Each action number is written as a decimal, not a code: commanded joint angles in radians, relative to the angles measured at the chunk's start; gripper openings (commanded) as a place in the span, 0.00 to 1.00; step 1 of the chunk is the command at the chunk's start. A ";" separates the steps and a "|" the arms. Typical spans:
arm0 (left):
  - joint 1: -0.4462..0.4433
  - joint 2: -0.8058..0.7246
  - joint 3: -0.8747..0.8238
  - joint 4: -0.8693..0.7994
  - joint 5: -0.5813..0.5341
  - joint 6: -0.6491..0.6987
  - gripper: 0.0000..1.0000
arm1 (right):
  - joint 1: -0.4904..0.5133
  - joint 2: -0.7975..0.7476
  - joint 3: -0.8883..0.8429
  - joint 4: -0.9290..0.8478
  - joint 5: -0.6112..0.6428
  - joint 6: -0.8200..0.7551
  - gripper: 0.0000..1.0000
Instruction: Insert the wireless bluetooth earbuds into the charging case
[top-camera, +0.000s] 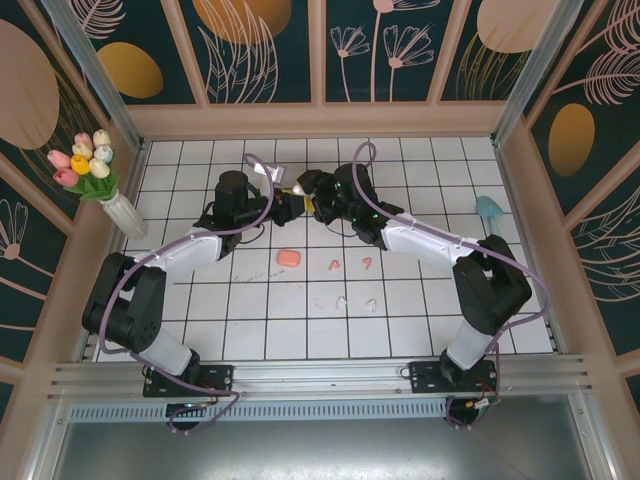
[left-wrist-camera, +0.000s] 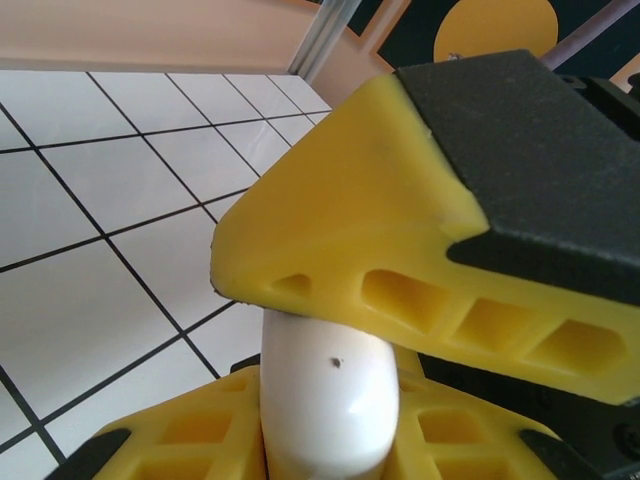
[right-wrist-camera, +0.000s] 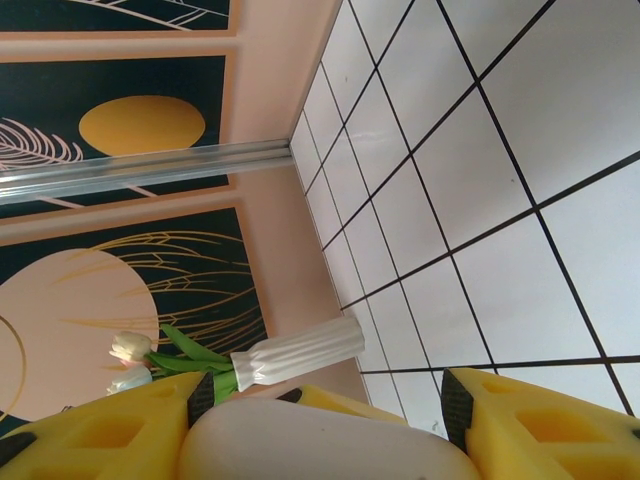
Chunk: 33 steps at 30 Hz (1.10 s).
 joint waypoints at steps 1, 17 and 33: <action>-0.002 -0.032 0.031 -0.006 -0.006 0.024 0.34 | -0.006 -0.014 -0.019 0.038 0.011 0.013 0.47; -0.002 -0.031 0.023 0.000 0.007 0.021 0.32 | -0.022 -0.031 -0.045 0.046 0.017 0.019 0.47; -0.002 -0.004 0.011 0.013 0.091 0.003 0.34 | -0.029 -0.037 -0.053 0.056 0.016 0.023 0.47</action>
